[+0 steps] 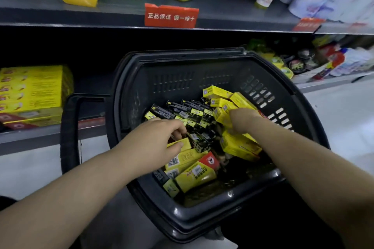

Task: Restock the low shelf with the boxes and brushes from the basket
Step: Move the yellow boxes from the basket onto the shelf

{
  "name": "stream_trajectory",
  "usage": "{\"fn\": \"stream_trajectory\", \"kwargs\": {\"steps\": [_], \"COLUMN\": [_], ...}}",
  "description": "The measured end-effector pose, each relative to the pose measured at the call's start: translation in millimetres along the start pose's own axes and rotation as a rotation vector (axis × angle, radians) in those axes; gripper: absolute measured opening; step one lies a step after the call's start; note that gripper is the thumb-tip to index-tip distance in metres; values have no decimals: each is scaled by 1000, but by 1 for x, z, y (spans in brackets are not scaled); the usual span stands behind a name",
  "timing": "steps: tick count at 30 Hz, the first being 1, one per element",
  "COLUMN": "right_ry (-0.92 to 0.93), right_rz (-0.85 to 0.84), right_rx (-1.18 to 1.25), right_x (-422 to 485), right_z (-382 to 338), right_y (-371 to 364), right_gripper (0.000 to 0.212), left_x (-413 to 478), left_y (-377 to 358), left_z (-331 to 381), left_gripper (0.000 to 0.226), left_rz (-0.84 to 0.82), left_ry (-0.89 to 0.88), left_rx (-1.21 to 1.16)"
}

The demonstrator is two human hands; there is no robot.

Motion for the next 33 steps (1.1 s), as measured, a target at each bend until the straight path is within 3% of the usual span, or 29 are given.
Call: {"fn": "stream_trajectory", "kwargs": {"steps": [3,6,9,12,13,15,16,18,20,22,27,30,33], "right_ry": [165,428,563,580,502,167,18,-139,-180,-215,-326,-297,-213], "right_rz": [131,17,-18,13,76,242,233,26,-108,-65,104,170,11], "right_rx": [415,1044,1109,1218,1201,827,619,410,370,343,325,491,507], "right_x": [-36,-67,-81,-64,-52,-23,-9,13,26,33,31,28,27], "right_z": [-3,-29,-59,-45,-25,29,51,74,77,76,87,99,95], "right_y": [44,59,63,67,65,53,40,3,-26,-35,-27,-17,-28], "right_gripper": [37,34,38,36,37,37,41,57,70,69,31,23,50], "left_x": [10,22,31,38,40,42,42,41,40,39,41,41,41], "left_y": [-5,-21,-32,-35,-36,-39,-41,-43,-43,-42,-43,-41,-40], "left_z": [0,1,-4,-19,-23,-25,-25,-26,-28,-30,-34,-38,-35], "left_gripper": [53,79,61,42,39,34,32,29,25,20,26,31,30], "left_rz": [-8,-77,-28,30,27,6,-5,-11,3,11,45,95,81], "left_ry": [37,110,202,338,353,366,369,383,403,424,453,479,470], "left_rx": [-70,-290,-709,-1060,-1146,-1249,-1291,-1345,-1354,-1353,-1309,-1293,-1308]}}
Point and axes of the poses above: each hand's wrist, its own x-axis towards the middle knuckle, its own y-axis out of the back of the hand, z = x × y, the point moved 6 cm from there along x, towards the middle knuckle, and after that the axes turned 14 degrees about -z, right-handed, at the moved point
